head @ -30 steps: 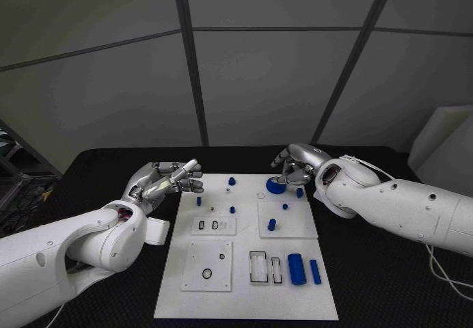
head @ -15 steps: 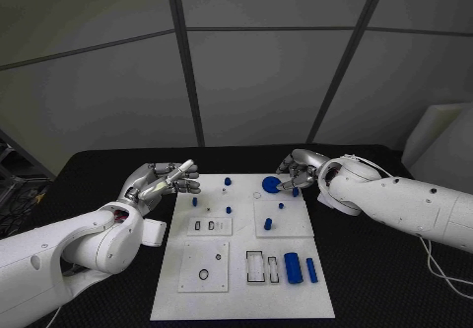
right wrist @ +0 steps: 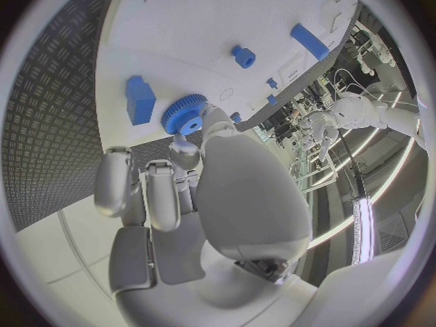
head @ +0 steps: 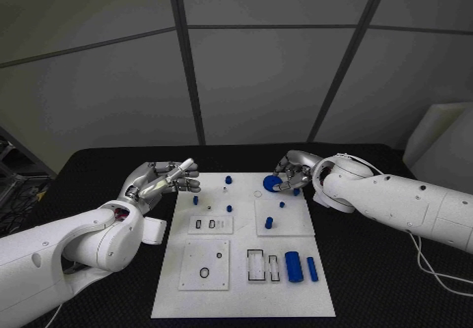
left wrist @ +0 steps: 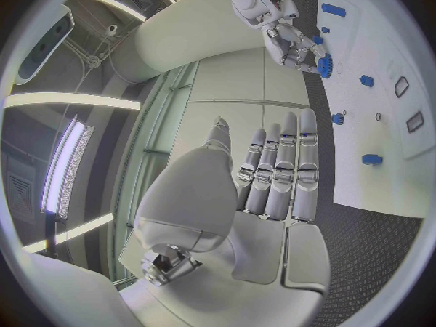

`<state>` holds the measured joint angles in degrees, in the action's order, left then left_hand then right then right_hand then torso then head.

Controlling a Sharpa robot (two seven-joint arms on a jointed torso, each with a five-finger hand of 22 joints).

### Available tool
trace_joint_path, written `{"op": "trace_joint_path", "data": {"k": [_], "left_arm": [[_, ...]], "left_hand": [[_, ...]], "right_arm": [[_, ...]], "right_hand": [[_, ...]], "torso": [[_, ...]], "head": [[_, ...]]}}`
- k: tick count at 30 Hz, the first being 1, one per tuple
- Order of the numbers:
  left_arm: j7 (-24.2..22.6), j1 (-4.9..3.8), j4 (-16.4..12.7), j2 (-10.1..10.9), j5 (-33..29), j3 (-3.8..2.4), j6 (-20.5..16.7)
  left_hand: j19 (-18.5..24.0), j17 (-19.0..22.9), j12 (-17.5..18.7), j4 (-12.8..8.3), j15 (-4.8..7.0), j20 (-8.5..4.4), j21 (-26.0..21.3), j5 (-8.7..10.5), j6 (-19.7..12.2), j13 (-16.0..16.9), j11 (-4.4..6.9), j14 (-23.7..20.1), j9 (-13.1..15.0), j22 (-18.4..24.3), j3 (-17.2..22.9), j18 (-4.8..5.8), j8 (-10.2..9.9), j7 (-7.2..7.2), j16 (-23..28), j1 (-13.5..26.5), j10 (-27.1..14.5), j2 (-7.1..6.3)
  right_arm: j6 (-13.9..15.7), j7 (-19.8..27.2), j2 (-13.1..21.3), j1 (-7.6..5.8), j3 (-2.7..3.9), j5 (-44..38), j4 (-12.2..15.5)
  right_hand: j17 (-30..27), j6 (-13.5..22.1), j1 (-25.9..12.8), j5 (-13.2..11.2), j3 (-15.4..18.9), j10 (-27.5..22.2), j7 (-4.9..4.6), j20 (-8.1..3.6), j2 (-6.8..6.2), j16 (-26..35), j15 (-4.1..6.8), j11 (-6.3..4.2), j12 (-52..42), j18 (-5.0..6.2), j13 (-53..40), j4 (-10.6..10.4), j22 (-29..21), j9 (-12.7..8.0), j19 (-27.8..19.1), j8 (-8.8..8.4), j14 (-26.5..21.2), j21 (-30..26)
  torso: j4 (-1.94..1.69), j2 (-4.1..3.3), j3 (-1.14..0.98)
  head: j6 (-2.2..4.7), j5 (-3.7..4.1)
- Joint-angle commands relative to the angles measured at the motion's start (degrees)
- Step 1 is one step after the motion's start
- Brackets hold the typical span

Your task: Assemble the parts on the task board

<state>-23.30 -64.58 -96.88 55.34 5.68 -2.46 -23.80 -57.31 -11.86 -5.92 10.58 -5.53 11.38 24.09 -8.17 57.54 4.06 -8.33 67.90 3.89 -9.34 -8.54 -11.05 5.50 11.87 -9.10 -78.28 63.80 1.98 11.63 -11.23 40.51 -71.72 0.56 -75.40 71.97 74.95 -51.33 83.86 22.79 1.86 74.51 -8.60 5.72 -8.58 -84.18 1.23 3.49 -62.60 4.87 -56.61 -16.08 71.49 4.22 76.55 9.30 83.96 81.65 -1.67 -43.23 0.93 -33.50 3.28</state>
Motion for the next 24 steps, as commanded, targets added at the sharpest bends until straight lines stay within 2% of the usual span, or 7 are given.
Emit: {"op": "trace_joint_path", "data": {"k": [1, 13, 24], "left_arm": [[0.0, -0.08, 0.0, -0.1, -0.1, -0.04, 0.8], [0.1, -0.08, 0.2, 0.0, -0.1, -0.04, 0.8], [0.3, -0.08, 0.4, -0.1, -0.2, -0.04, 1.5]], "left_hand": [[0.3, -0.1, 0.2, 0.1, 0.06, -0.03, -0.3, 0.14, 0.0, -0.1, -0.32, -0.3, -0.1, 0.1, -0.4, 0.69, -0.3, 0.28, 0.2, 0.4, 0.2, 0.24], [0.3, -0.1, 0.2, 0.1, 0.06, -0.03, -0.3, 0.14, 0.0, -0.1, -0.32, -0.3, -0.1, 0.1, -0.4, 0.69, -0.3, 0.28, 0.2, 0.4, 0.2, 0.24], [0.3, -0.2, 0.3, 0.0, 0.04, 0.01, -0.4, 0.13, 0.1, 0.0, -0.33, -0.3, -0.1, 0.1, -0.4, 0.67, -0.4, 0.29, 0.4, 0.4, 0.2, 0.34]], "right_arm": [[-1.3, -0.7, -0.2, -0.12, 0.05, 0.1, -0.3], [-1.8, -1.4, -0.8, -0.11, 0.05, -2.2, -0.7], [-1.1, -2.9, -1.9, -0.1, 0.04, -9.2, -0.9]], "right_hand": [[1.8, -0.3, 0.2, 0.3, 0.0, 1.0, 0.07, 0.01, 0.63, -0.5, -0.52, -0.08, -2.1, -0.9, -2.4, -0.2, 0.3, 0.1, 0.5, 0.56, 3.6, 0.5], [3.0, -1.2, 1.1, 0.2, -0.3, 3.3, 0.14, 0.01, 1.48, -1.1, -0.52, -0.13, -7.7, -1.01, -9.0, 0.3, 0.9, 0.1, 0.9, 1.43, 3.7, 0.7], [3.9, -4.0, 0.7, -0.5, -0.2, 5.2, 0.73, -0.23, 2.22, -1.5, -0.19, -0.58, -11.2, -1.36, -13.2, 0.4, 2.6, 0.3, 2.1, 2.76, 3.9, 1.5]], "torso": [[0.09, 0.02, 0.0], [0.09, 0.03, -0.03], [0.04, 0.05, -0.02]], "head": [[-0.17, 0.01], [-0.41, 0.02], [-0.65, 0.16]]}}
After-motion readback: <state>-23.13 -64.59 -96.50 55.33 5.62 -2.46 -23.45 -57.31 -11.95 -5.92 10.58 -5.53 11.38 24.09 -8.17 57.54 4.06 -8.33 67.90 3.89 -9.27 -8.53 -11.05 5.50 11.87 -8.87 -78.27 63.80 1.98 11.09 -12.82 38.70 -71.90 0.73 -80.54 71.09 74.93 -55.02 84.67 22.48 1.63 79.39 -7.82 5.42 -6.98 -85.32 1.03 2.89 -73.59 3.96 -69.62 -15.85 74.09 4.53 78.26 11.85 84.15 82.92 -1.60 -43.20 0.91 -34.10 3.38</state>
